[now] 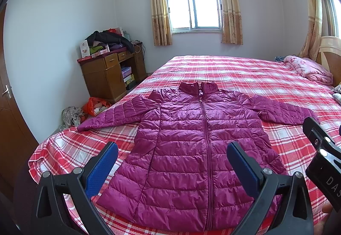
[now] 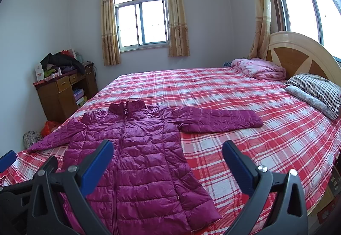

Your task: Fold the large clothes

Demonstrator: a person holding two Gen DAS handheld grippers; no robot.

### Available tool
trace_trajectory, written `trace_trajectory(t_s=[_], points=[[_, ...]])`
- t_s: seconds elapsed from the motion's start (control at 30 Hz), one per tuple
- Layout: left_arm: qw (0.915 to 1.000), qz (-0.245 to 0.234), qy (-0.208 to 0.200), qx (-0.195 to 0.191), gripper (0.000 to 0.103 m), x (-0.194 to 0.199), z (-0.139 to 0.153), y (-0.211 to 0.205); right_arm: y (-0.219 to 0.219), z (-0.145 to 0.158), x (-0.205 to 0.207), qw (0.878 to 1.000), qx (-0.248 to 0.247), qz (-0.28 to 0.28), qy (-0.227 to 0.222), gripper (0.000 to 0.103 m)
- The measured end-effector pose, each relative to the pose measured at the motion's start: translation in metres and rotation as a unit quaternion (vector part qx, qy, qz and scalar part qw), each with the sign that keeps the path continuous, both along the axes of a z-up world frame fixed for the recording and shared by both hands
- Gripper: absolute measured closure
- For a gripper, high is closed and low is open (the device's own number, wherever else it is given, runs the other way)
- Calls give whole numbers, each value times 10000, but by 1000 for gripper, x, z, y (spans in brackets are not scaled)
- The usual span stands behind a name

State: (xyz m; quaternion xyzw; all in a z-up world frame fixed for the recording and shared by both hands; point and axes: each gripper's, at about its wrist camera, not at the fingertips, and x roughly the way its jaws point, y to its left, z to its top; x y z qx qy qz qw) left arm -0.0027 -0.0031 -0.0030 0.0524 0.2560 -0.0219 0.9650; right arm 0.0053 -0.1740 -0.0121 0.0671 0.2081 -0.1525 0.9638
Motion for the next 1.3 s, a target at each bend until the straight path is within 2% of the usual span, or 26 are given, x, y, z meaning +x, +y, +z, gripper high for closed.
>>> trace_trajectory(t_s=[0.57, 0.97, 1.3], points=[[9998, -37, 186, -52, 1, 9, -7, 0, -1, -5, 7, 9999, 17, -18, 131, 0], [9989, -138, 362, -254, 1, 31, -28, 4, -28, -19, 39, 9986, 32, -201, 482, 0], [9962, -55, 786, -375, 1, 71, -50, 12, -47, -34, 76, 9959, 214, -201, 851, 0]])
